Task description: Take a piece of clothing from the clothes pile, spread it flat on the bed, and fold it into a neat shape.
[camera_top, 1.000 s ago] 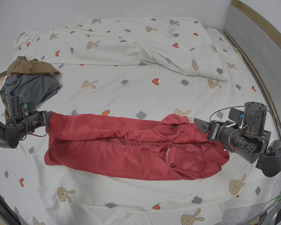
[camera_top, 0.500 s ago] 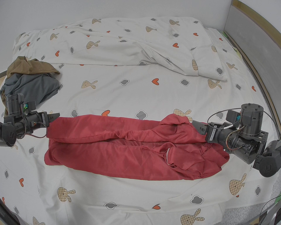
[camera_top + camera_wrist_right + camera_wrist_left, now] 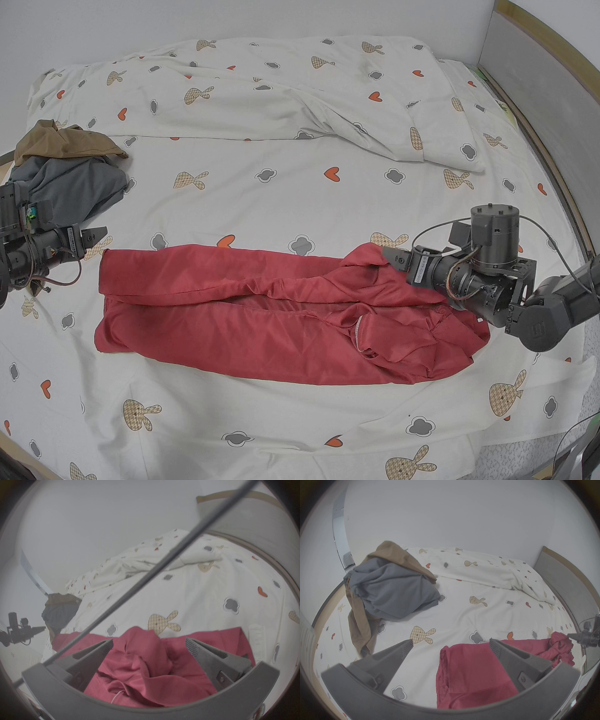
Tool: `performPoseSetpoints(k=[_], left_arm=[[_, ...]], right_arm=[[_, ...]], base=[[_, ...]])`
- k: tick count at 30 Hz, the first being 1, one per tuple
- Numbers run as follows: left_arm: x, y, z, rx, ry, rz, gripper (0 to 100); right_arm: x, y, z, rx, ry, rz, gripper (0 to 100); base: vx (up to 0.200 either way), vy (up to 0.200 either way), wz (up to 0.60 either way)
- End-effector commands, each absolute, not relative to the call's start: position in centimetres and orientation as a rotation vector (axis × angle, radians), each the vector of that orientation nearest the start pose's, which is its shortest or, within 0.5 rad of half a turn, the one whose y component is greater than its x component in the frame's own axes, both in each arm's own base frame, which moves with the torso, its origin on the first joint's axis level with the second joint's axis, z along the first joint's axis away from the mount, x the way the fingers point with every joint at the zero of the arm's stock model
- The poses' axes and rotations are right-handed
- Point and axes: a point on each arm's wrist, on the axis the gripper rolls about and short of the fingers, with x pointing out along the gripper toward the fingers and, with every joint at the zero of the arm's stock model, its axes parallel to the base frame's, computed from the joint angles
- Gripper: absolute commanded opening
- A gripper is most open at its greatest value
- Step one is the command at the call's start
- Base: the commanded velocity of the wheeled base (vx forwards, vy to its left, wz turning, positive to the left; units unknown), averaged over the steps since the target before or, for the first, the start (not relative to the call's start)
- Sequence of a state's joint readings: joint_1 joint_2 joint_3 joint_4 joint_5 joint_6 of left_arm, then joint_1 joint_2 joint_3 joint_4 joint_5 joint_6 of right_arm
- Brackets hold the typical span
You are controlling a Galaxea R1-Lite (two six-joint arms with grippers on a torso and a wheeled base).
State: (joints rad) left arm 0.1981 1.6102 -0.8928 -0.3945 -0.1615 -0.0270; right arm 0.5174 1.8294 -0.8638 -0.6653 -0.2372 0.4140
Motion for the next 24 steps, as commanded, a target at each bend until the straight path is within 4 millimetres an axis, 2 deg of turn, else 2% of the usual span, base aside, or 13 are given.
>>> performPoseSetpoints(k=[1,5,8,12,13,19,24], left_arm=[[26.6,4.5,23.3,-0.073,0.255,0.030,100],[26.5,4.5,23.3,-0.073,0.255,0.028,100],[26.6,4.5,23.2,-0.073,0.260,0.028,100],[26.6,4.5,23.0,-0.074,0.266,0.028,100],[26.6,4.5,23.0,-0.074,0.266,0.028,100],[26.9,4.6,22.7,-0.075,0.275,0.027,100],[26.9,4.6,22.7,-0.075,0.276,0.027,100]], right_arm=[[30.3,17.5,15.2,0.315,0.413,0.263,100],[30.3,17.5,15.1,0.351,0.450,0.274,100],[31.1,17.3,16.0,0.459,0.480,0.319,100],[31.9,16.5,16.6,0.506,0.473,0.335,100],[31.9,16.5,16.6,0.506,0.472,0.334,0],[31.8,15.7,15.7,0.500,0.510,0.304,0],[30.9,15.0,14.9,0.515,0.569,0.287,0]], base=[[0.000,0.000,0.00],[0.000,0.000,0.00],[0.000,0.000,0.00],[0.000,0.000,0.00],[0.000,0.000,0.00],[0.000,0.000,0.00],[0.000,0.000,0.00]])
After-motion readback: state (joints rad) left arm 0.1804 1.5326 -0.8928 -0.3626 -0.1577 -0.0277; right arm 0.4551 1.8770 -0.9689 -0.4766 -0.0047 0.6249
